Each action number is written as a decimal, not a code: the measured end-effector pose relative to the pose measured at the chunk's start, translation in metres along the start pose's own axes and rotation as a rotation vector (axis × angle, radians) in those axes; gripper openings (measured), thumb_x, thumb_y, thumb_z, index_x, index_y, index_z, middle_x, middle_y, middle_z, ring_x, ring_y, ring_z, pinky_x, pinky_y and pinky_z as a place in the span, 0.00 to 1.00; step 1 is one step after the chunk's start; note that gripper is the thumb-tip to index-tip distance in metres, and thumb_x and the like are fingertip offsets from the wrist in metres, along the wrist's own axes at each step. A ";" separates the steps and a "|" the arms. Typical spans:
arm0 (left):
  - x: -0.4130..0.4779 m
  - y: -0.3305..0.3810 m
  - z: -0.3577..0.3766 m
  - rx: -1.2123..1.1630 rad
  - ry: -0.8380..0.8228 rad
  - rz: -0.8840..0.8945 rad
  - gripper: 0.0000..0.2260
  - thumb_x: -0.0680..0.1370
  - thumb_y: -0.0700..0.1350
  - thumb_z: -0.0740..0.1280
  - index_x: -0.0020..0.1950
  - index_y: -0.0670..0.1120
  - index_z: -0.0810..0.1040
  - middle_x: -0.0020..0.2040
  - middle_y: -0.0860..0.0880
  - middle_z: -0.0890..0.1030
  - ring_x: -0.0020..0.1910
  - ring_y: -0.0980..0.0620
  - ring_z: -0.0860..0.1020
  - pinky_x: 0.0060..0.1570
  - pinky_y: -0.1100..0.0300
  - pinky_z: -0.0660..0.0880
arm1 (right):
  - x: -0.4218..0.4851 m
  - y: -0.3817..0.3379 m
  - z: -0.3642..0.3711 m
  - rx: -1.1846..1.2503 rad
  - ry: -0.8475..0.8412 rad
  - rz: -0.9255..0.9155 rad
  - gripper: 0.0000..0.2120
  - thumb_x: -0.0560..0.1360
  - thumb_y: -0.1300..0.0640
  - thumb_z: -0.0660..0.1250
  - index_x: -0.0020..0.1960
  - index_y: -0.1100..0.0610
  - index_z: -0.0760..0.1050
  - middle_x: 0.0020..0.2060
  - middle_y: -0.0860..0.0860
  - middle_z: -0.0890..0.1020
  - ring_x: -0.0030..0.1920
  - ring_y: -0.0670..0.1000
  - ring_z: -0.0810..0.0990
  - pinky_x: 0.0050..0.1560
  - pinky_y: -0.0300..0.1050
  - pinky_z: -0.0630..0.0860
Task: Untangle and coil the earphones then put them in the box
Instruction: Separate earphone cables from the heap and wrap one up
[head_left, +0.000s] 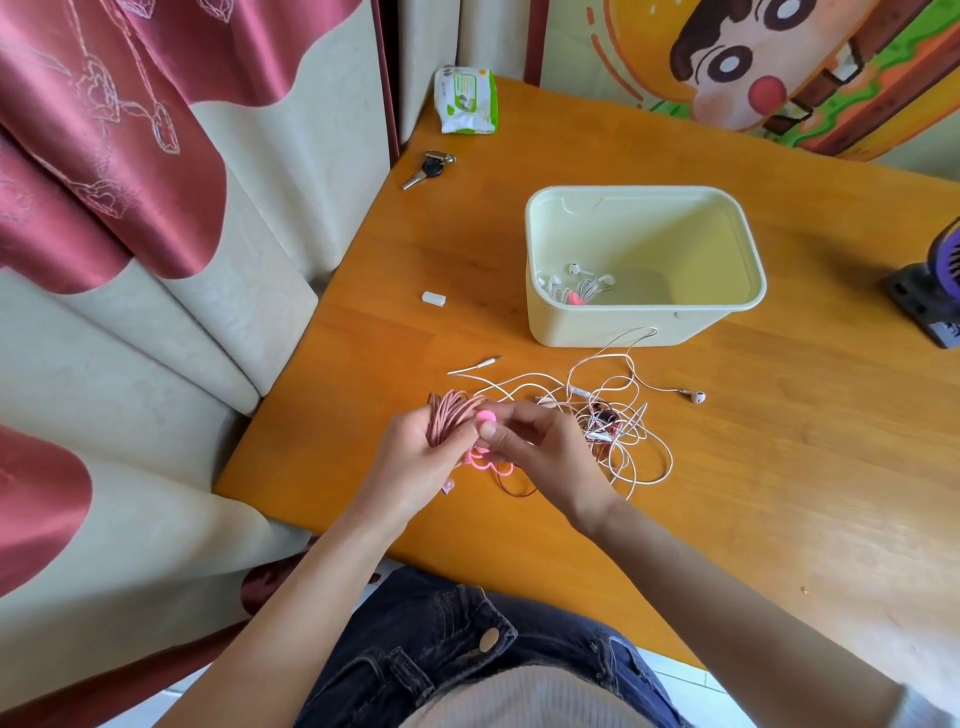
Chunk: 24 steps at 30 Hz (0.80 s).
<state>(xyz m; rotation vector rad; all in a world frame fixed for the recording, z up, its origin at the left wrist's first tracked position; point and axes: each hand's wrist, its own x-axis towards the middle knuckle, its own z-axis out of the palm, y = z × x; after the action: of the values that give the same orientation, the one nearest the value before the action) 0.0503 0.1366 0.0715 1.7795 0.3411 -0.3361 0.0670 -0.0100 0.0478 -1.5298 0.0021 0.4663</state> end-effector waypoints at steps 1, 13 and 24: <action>0.000 0.000 0.000 0.008 -0.001 0.002 0.06 0.76 0.45 0.68 0.43 0.43 0.80 0.34 0.47 0.79 0.38 0.49 0.78 0.38 0.47 0.77 | -0.001 0.001 0.000 0.003 0.017 -0.001 0.05 0.73 0.63 0.68 0.46 0.55 0.81 0.37 0.47 0.83 0.39 0.46 0.82 0.43 0.38 0.79; 0.008 -0.002 -0.023 -0.051 -0.211 -0.079 0.12 0.80 0.50 0.60 0.54 0.47 0.81 0.26 0.55 0.68 0.27 0.57 0.65 0.37 0.53 0.68 | 0.000 -0.003 -0.014 -0.028 0.181 -0.034 0.07 0.78 0.64 0.62 0.42 0.56 0.73 0.36 0.51 0.83 0.41 0.47 0.82 0.49 0.44 0.77; 0.013 0.015 -0.028 0.296 -0.762 -0.153 0.12 0.81 0.51 0.59 0.52 0.46 0.77 0.29 0.55 0.59 0.28 0.56 0.60 0.32 0.60 0.61 | 0.005 -0.016 -0.014 -0.369 -0.226 -0.080 0.09 0.80 0.57 0.59 0.56 0.44 0.67 0.34 0.46 0.66 0.31 0.41 0.65 0.34 0.35 0.65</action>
<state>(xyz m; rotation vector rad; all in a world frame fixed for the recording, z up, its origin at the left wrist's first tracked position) 0.0696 0.1617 0.0856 1.7663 -0.1283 -1.1761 0.0807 -0.0218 0.0608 -1.8206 -0.3356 0.5968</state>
